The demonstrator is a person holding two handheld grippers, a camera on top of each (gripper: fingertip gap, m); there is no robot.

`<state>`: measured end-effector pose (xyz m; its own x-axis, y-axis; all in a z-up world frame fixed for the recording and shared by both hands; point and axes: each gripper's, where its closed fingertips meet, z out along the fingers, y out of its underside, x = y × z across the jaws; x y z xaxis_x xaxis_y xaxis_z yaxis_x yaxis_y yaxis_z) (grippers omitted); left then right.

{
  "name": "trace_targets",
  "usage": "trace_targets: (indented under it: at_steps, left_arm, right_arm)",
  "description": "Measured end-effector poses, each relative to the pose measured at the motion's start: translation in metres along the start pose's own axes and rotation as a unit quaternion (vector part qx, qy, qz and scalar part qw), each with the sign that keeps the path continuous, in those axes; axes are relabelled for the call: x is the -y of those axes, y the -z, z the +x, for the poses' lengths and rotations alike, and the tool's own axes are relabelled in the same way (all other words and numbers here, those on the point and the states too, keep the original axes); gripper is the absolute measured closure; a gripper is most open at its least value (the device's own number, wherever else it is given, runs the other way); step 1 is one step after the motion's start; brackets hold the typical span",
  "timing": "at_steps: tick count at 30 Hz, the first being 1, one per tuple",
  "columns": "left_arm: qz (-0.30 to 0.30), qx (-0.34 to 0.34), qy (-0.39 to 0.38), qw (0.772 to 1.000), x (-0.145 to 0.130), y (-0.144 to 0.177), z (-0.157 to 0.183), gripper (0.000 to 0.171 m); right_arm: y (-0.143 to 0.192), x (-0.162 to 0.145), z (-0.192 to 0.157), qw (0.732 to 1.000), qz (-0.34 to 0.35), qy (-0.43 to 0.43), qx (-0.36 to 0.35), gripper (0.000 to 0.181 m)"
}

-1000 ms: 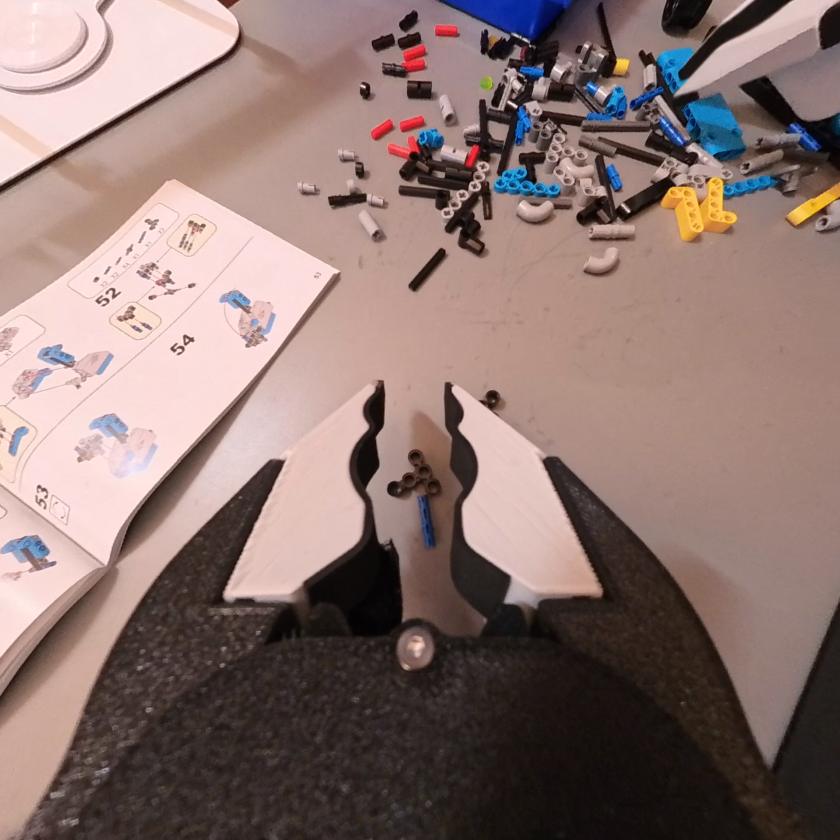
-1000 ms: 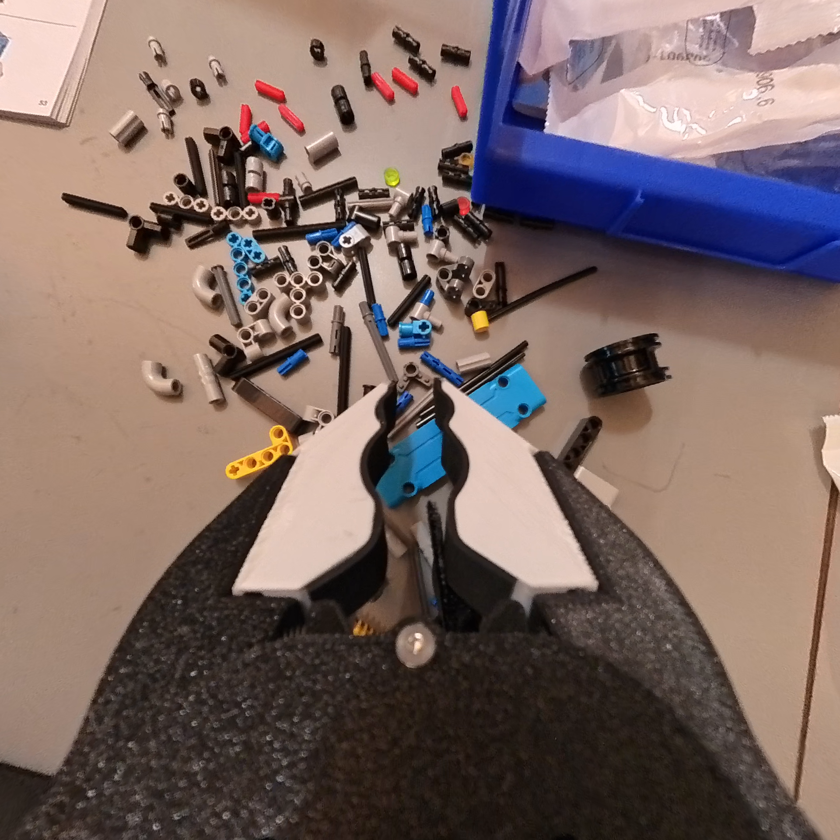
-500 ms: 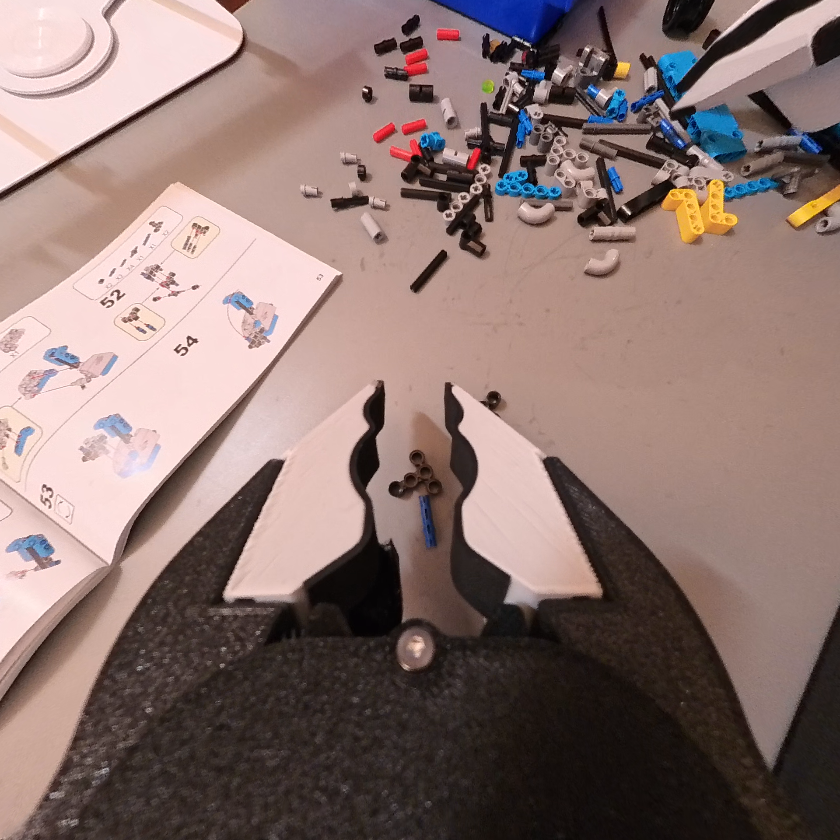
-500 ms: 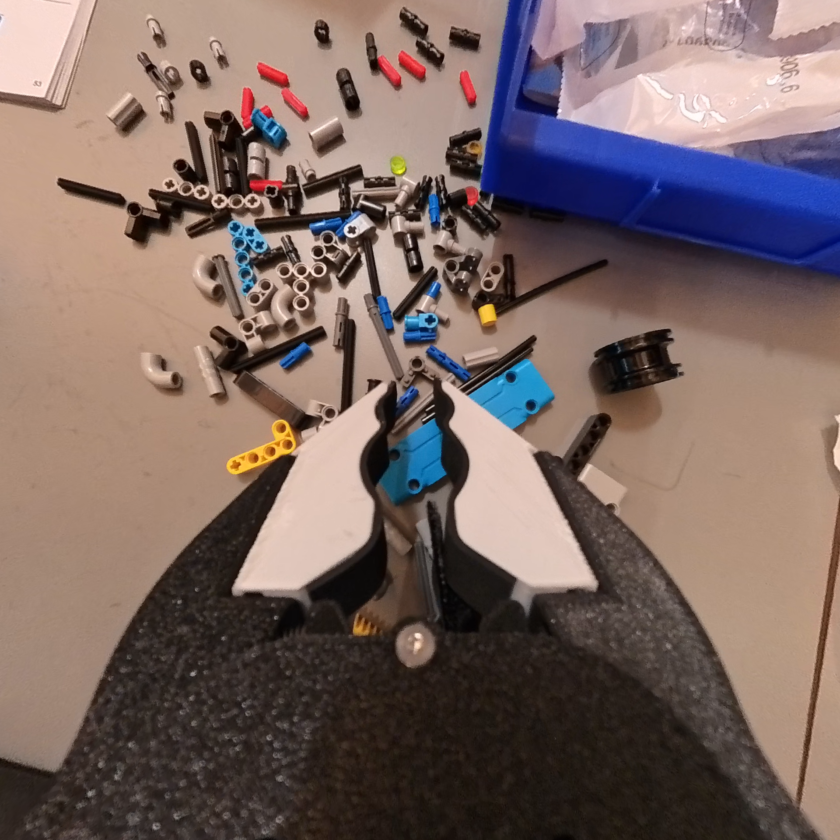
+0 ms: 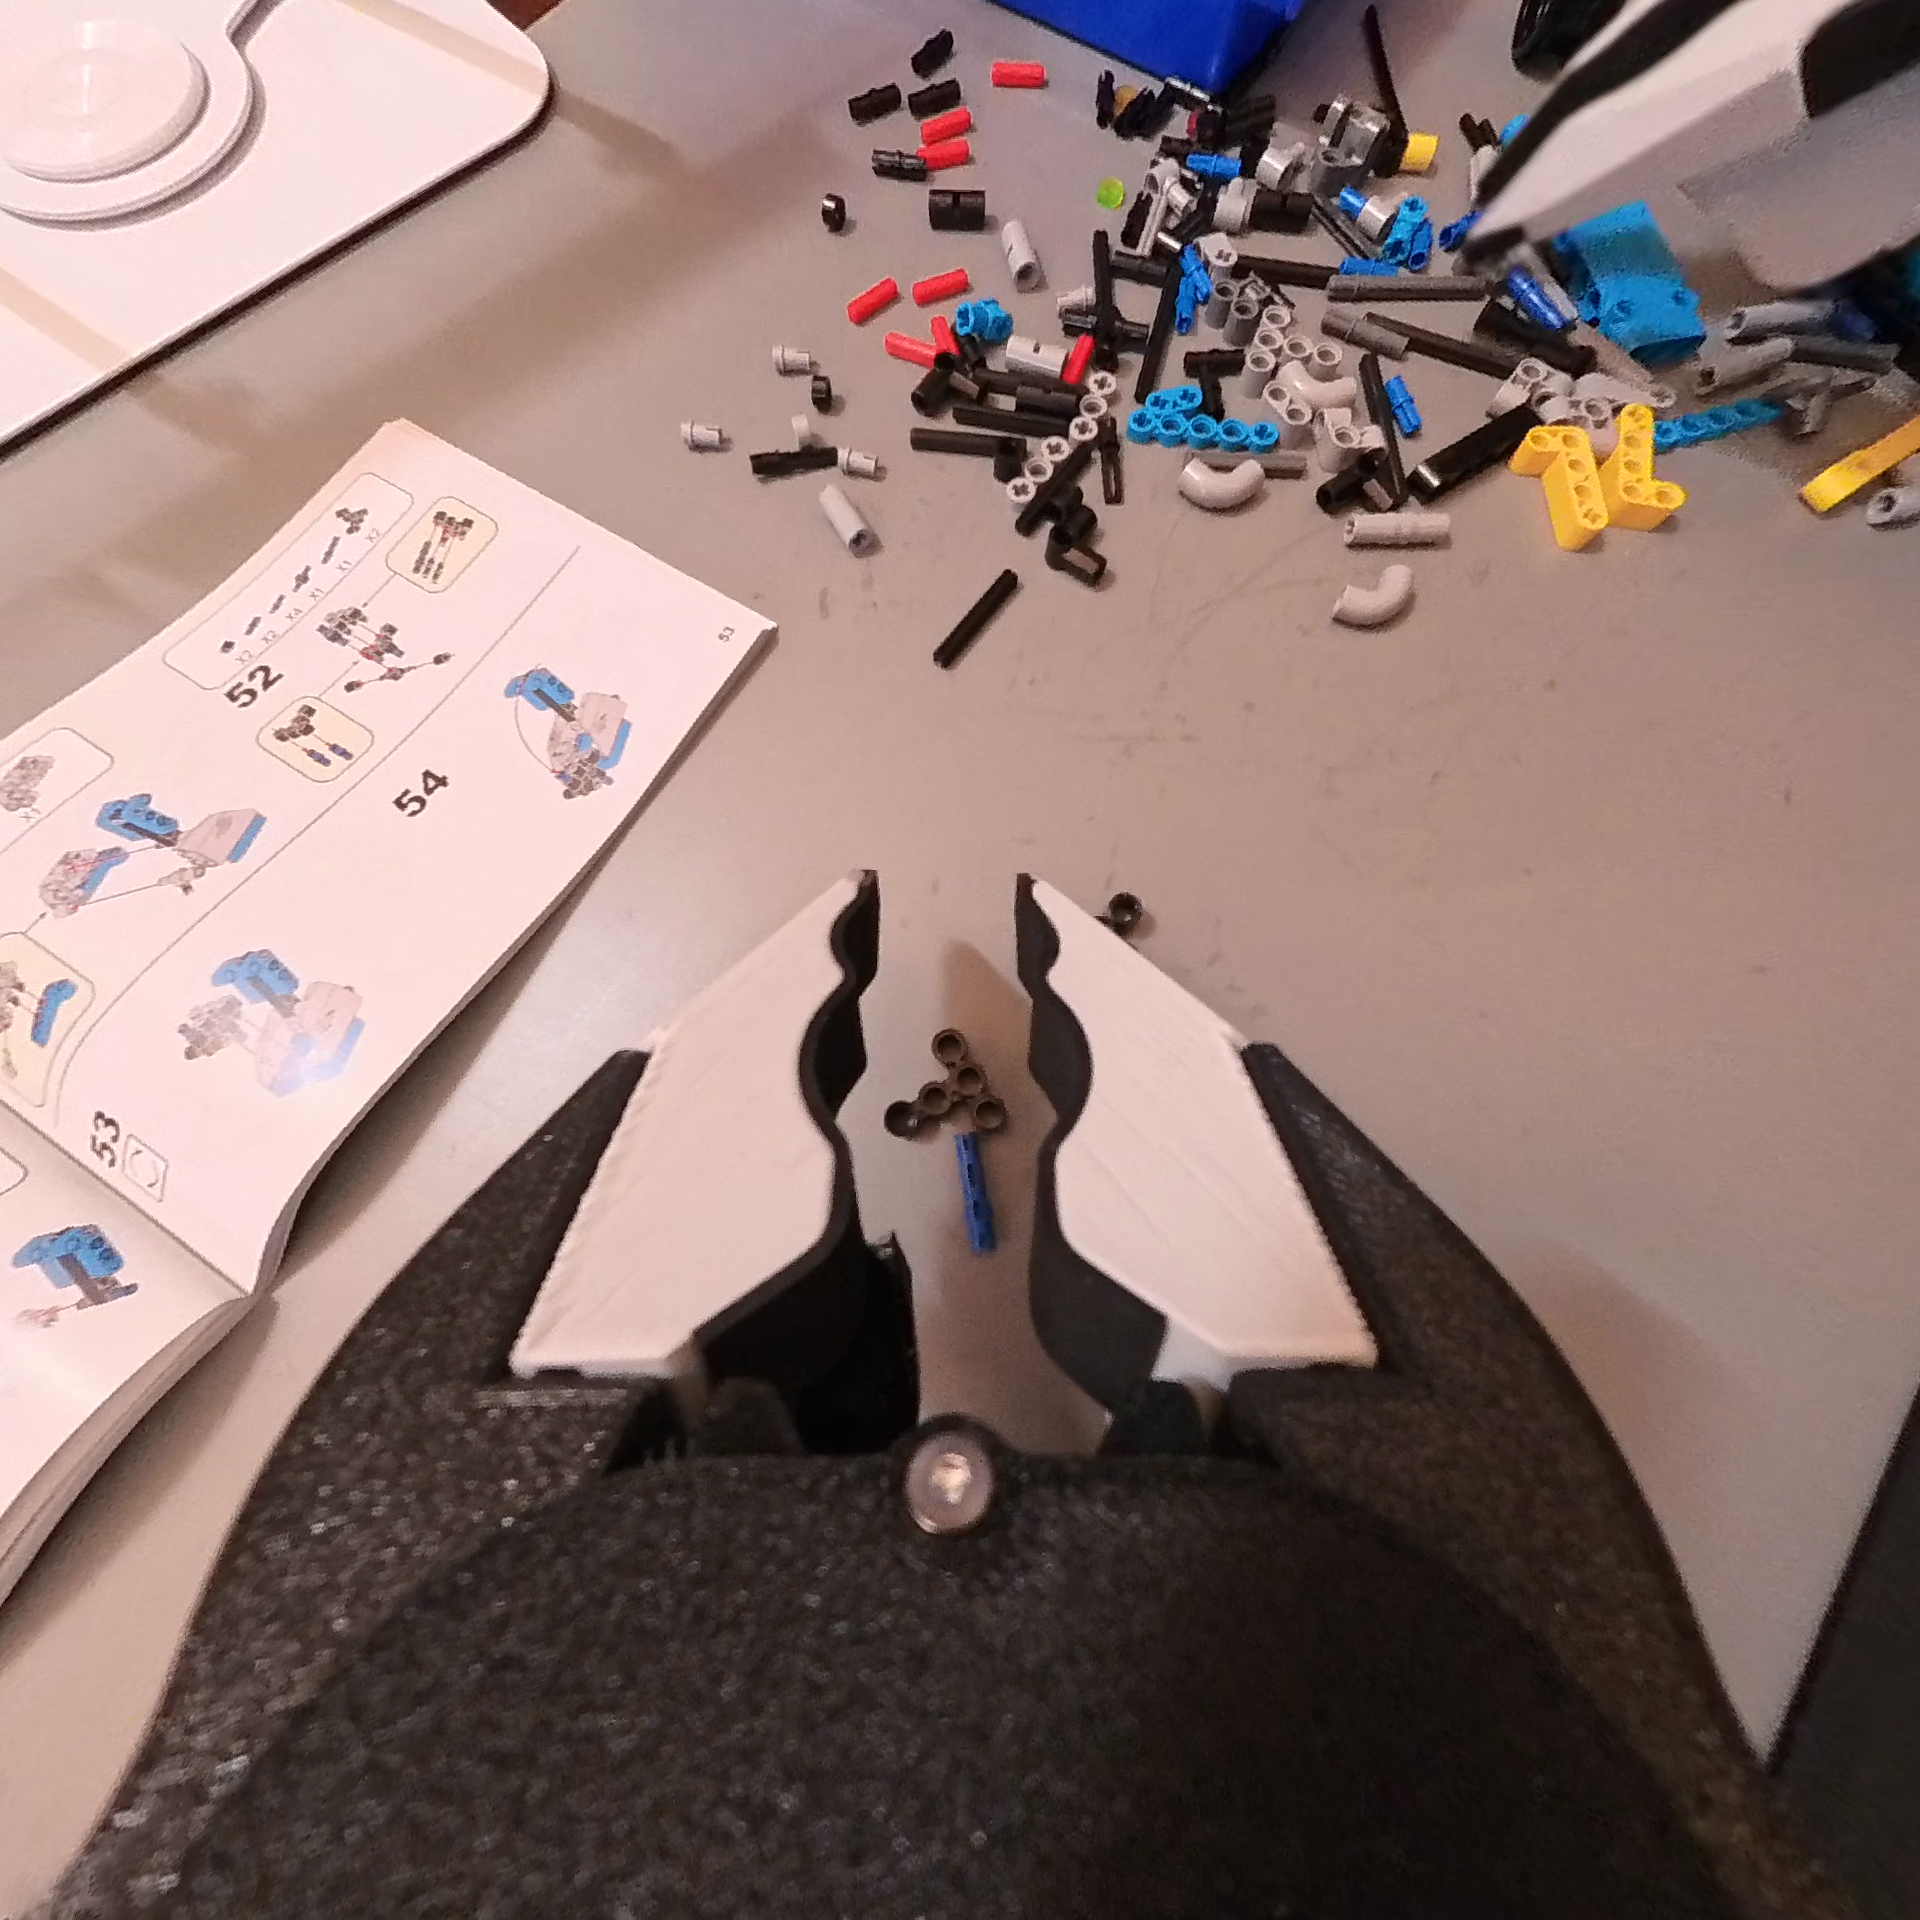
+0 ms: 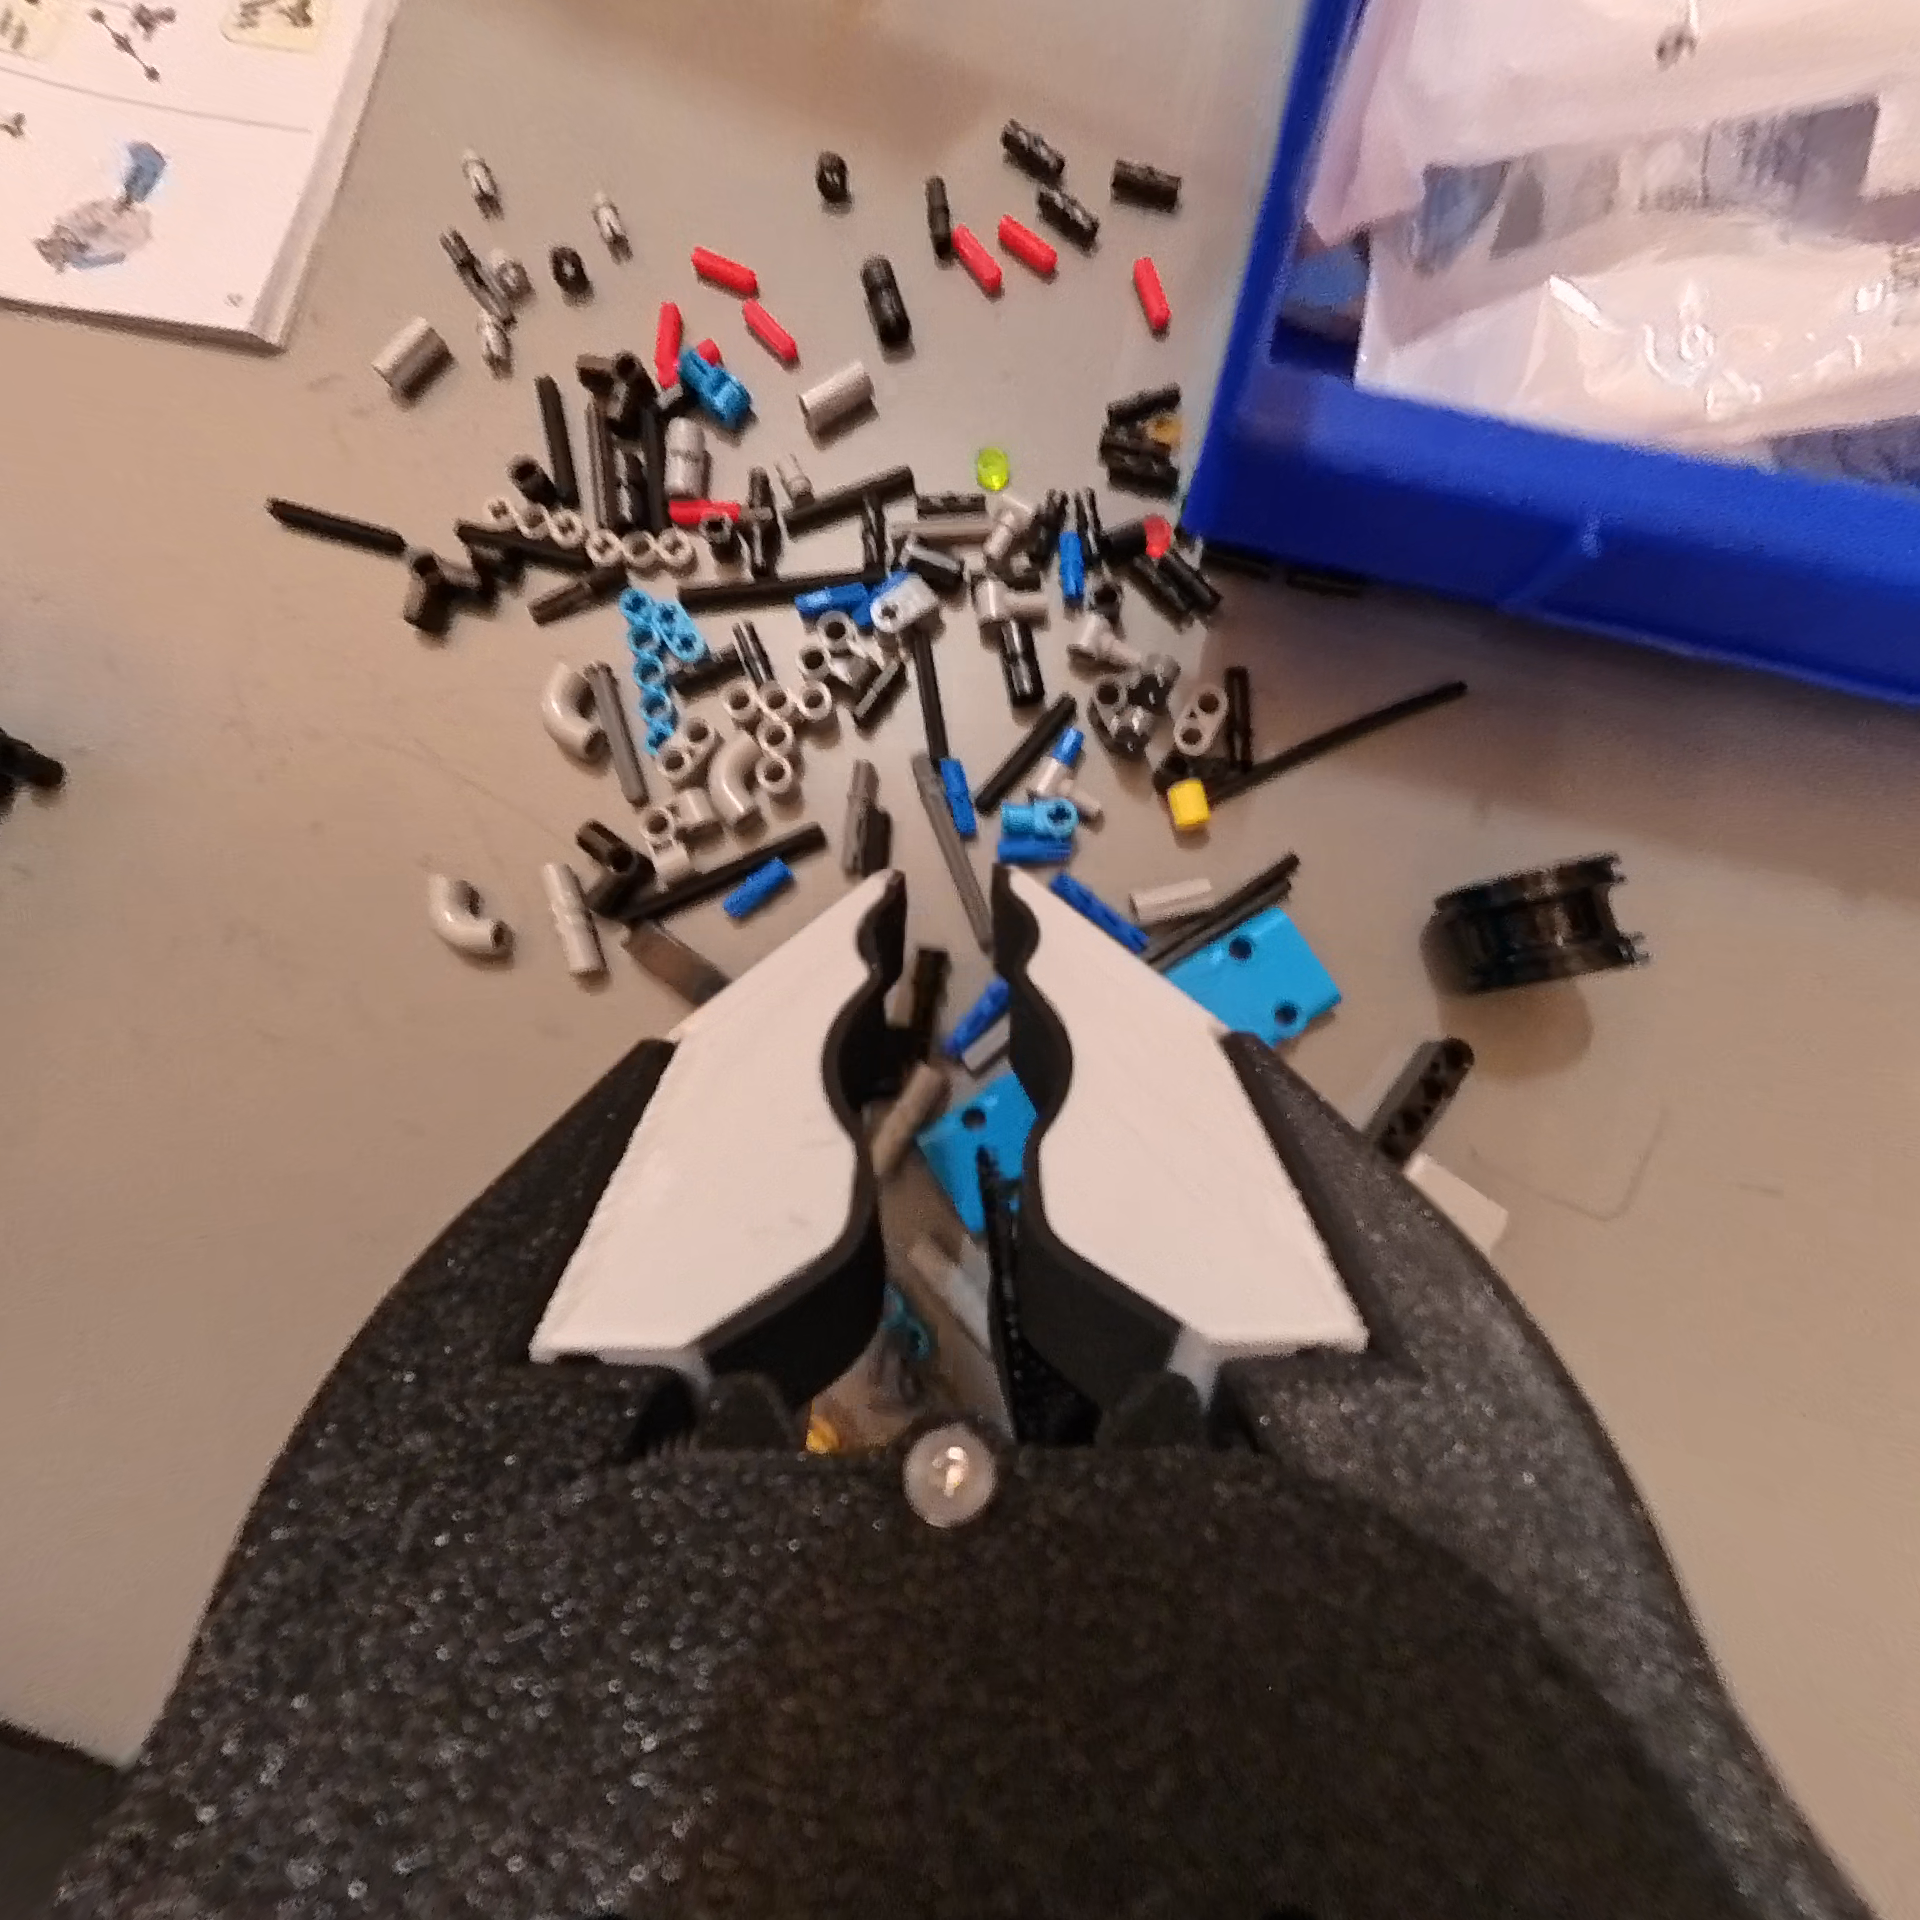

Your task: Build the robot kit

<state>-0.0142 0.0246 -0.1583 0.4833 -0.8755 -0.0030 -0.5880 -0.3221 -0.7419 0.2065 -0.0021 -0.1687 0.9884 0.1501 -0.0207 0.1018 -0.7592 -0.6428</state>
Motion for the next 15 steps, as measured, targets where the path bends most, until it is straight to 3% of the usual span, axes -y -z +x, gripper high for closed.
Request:
trace_targets:
  at_steps: [6, 10, 15]
  left_arm:
    - [0.0, 0.003, -0.002, 1.0, 0.0, 0.001, -0.001, 0.146]
    - [0.003, -0.002, 0.0, 1.0, 0.001, 0.002, 0.001, 0.146]
    - [0.014, -0.007, -0.001, 1.0, 0.006, 0.007, 0.004, 0.146]
  right_arm:
    - [-0.028, 0.059, -0.024, 0.999, 0.036, 0.025, 0.015, 0.164]
    - [-0.061, 0.103, -0.039, 0.999, 0.043, -0.008, 0.029, 0.164]
    - [-0.1, 0.125, -0.036, 1.0, 0.017, -0.017, 0.008, 0.164]
